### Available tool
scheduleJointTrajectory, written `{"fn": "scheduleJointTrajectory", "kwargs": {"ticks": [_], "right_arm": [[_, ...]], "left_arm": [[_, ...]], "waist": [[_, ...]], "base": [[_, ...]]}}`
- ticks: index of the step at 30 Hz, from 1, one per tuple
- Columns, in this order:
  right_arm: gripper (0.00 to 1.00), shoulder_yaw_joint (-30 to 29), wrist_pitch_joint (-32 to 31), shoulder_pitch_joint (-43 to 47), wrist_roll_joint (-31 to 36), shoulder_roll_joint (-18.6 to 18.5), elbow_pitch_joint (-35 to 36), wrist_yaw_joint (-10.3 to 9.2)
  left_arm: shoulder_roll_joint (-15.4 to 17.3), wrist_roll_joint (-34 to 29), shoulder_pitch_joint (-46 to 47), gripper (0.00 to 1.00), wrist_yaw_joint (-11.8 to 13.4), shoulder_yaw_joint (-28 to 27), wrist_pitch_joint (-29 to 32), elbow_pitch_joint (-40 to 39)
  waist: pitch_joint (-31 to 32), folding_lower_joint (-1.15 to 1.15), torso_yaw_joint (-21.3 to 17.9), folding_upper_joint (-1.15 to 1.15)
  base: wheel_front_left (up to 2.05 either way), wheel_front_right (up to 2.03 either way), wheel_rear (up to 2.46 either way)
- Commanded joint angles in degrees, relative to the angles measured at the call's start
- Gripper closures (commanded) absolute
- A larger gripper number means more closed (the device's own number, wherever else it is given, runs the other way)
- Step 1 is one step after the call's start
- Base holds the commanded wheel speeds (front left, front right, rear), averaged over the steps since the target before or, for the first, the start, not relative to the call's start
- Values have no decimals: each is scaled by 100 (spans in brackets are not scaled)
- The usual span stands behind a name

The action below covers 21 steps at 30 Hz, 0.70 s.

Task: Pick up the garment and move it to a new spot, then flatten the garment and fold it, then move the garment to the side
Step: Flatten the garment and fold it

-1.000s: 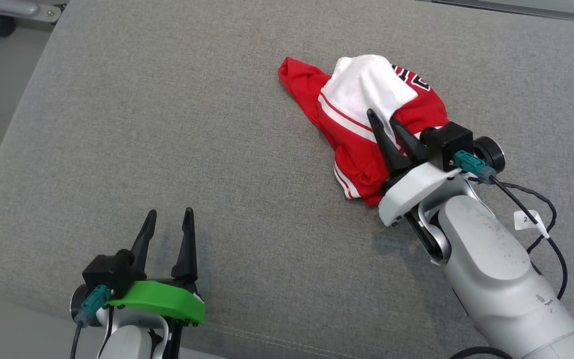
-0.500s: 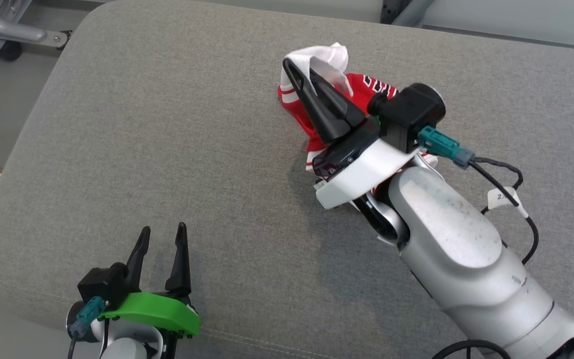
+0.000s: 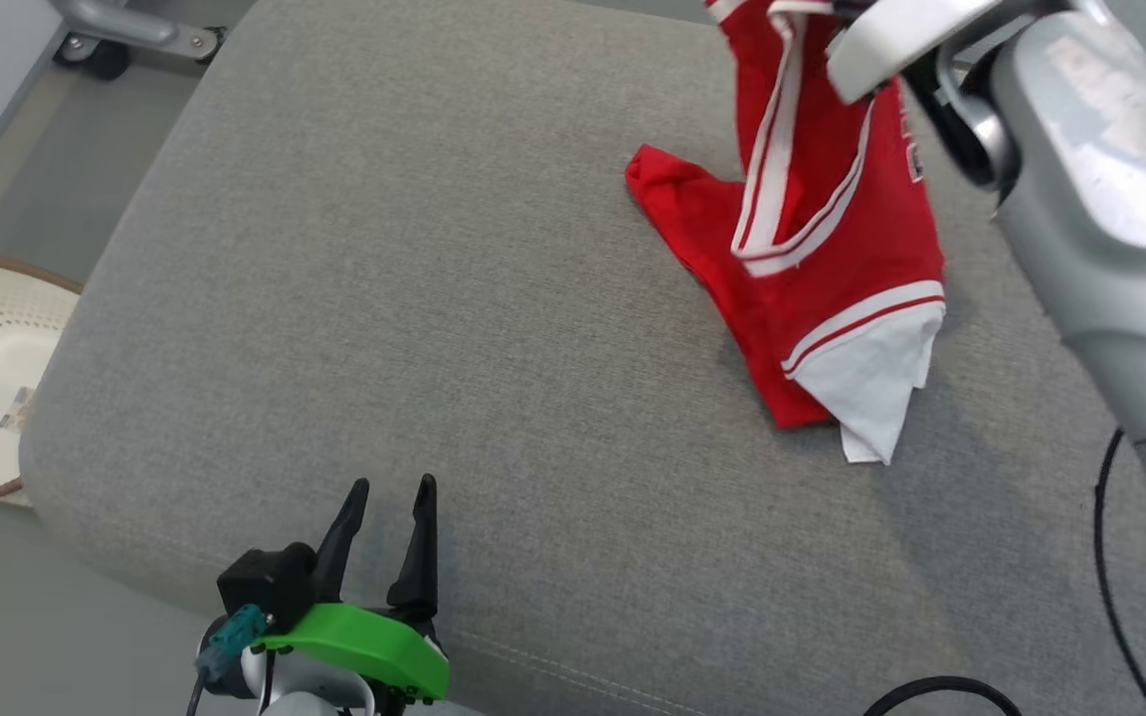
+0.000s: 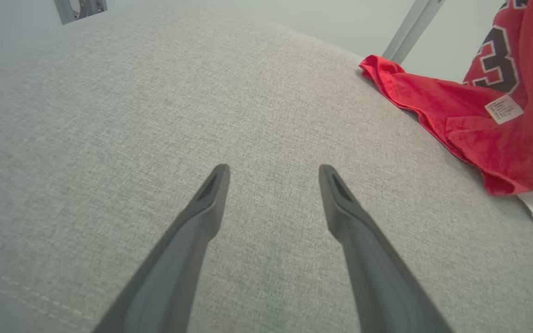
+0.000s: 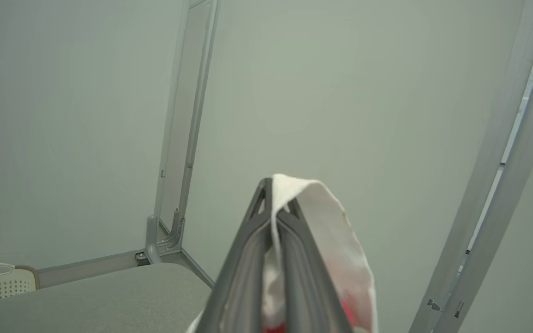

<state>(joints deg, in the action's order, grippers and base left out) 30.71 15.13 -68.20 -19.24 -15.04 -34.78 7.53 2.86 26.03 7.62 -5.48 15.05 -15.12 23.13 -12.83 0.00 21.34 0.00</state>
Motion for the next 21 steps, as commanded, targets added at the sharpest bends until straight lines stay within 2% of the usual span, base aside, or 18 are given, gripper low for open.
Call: {"fn": "scheduleJointTrajectory", "kwargs": {"ticks": [1, 4, 7, 10, 13, 15, 18, 21], "right_arm": [[100, 49, 0, -199, 50, -19, -61, -9], [100, 187, 0, -530, 39, -61, -154, -9], [100, 448, 0, -615, -132, 147, 38, -9], [100, 1121, -1, -309, -394, 317, 78, -9], [100, 2044, -47, 20, -924, 454, -196, -10], [0, 2643, -191, 271, -1458, 498, -308, -9], [0, 3292, -181, 615, -2092, 309, -329, -10], [0, 3478, -108, 863, -2387, 166, -344, -9]], "left_arm": [[11, 76, -6, 0, 26, 31, 0, 4], [10, 154, -54, 0, 67, 117, 0, 11], [10, 158, -163, 0, 117, 71, 0, 44], [7, 115, -221, 0, 121, 7, 0, 105], [6, 87, -209, 0, 88, -4, 0, 215], [8, 105, -138, 0, 73, 28, 0, 250], [10, 118, -22, 0, 60, 60, 0, 261], [10, 91, -5, 0, 61, 52, 0, 258]], "waist": [[-70, 0, 375, 0], [-88, 0, 612, 0], [-66, 0, 684, 0], [-28, 0, 612, 0], [-22, 0, 462, 0], [-31, 0, 355, 0], [-46, 0, 201, 0], [-36, 0, 84, 0]], "base": [[0, 0, 0], [0, 0, 0], [0, 0, 0], [0, 0, 0], [0, 0, 0], [0, 0, 0], [0, 0, 0], [0, 0, 0]]}}
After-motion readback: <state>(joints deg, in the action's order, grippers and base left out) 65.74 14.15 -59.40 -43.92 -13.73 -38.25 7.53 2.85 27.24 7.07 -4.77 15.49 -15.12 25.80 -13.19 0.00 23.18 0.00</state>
